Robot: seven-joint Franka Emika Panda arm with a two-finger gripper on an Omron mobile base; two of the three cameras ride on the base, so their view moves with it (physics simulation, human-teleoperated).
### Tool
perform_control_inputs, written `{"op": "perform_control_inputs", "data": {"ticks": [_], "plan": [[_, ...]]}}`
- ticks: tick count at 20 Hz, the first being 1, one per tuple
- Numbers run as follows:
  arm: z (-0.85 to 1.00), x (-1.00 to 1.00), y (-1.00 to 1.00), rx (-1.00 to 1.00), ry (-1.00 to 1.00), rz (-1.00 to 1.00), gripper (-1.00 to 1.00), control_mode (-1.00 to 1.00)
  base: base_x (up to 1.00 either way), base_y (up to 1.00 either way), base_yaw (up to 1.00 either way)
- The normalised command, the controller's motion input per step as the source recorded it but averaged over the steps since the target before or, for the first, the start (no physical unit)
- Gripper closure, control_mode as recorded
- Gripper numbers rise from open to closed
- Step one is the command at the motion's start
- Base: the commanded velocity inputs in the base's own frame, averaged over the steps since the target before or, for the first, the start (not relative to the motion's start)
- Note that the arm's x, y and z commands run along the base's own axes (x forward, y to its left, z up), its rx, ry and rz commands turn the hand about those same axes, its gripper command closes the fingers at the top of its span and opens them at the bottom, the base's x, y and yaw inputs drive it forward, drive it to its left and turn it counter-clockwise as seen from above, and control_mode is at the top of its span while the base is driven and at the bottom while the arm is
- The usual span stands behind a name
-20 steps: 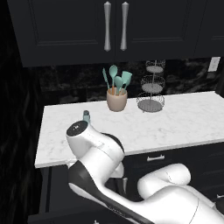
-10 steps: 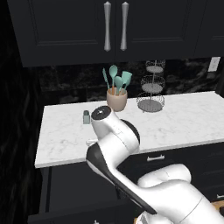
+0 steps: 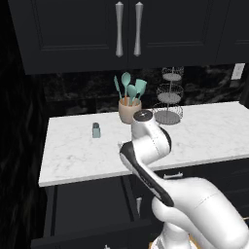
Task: Pick the pizza cutter from the drawer and place it on the counter.
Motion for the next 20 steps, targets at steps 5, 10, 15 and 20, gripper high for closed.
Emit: {"op": "perform_control_inputs", "data": {"ticks": [5,10,15,20], "plan": [[-0.26,1.00,0.05,0.01,0.08,0.13,1.00,-1.00,0.00,0.00,0.00],[-0.37,0.79,0.38,0.00,0.17,0.13,1.00,-1.00,0.00,0.00,0.00],[-0.35,0.71,0.22,0.00,0.02,0.03,1.00,-1.00,0.00,0.00,0.00],[-0.33,0.34,0.02,0.00,0.00,0.00,1.00,-1.00,0.00,0.00,0.00]]}}
